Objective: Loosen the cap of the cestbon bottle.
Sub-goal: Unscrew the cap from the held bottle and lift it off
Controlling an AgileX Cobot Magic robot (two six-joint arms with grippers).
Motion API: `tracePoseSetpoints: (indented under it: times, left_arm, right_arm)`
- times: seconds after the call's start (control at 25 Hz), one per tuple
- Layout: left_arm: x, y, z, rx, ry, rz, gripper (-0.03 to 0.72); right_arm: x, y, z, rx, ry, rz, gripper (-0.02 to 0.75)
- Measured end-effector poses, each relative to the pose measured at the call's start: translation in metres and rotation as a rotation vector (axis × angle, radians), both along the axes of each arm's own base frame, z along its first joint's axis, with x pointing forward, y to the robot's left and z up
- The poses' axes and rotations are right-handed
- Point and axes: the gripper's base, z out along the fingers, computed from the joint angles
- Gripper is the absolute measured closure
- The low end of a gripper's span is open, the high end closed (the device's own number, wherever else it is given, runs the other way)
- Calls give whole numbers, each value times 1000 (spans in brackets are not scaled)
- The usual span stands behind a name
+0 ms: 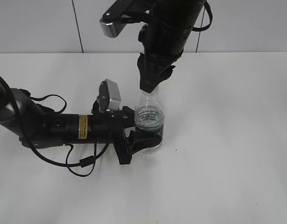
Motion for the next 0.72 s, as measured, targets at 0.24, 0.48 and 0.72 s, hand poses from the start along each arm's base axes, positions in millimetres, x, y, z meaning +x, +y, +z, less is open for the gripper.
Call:
tracePoseSetpoints:
  times: [0.24, 0.48, 0.72]
  left_arm:
    - [0, 0, 0, -2, 0, 1, 274]
    - [0, 0, -1, -7, 3, -1, 274]
    - [0, 0, -1, -8, 3, -1, 274]
  right_arm:
    - [0, 0, 0, -19, -43, 137, 442]
    - [0, 0, 0, -37, -74, 246, 442]
    - [0, 0, 0, -39, -78, 259, 442]
